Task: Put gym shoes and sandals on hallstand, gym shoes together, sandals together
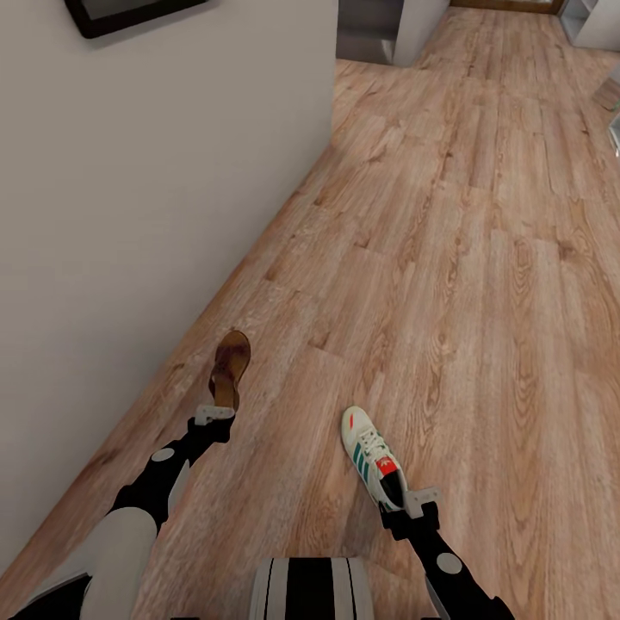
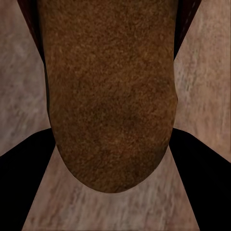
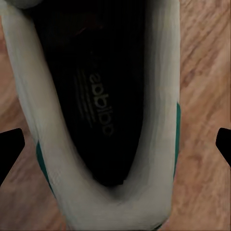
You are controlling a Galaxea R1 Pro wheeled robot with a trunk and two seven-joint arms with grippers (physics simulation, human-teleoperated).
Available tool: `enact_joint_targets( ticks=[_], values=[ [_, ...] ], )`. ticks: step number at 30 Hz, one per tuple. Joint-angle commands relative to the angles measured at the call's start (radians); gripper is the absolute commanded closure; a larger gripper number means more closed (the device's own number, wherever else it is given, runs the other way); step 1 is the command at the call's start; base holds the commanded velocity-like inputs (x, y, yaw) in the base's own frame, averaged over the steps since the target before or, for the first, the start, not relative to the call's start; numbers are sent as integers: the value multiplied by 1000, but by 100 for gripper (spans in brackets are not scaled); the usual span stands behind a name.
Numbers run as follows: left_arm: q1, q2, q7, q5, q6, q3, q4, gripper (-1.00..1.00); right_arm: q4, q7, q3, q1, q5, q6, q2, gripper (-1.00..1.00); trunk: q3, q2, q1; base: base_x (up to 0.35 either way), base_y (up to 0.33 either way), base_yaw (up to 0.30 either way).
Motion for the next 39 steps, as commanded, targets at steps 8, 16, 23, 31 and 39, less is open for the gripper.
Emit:
enact_joint_targets(
  ticks=[8,16,23,31,39],
  values=[
    [-1,-1,-7,-10,-11,9,0,100,0,1,-2,0,7,-3,0,-100,-1,0,0,44,0,0],
    [-1,-1,-7,-10,-12,9,-1,100,0,1,-1,0,7,-3,0,-100,-1,0,0,4,0,0],
    [-1,-1,-8,-10,-14,9,0,100,0,2,-1,0,7,-3,0,-100,-1,0,0,0,0,0],
    [-1,0,-10,-10,-16,9,0,100,0,2,-1,0,7,-3,0,100,-1,0,0,0,0,0],
    [-1,0,-9,-9,-17,9,-1,100,0,1,-2,0,7,-3,0,100,-1,0,0,0,0,0]
  ],
)
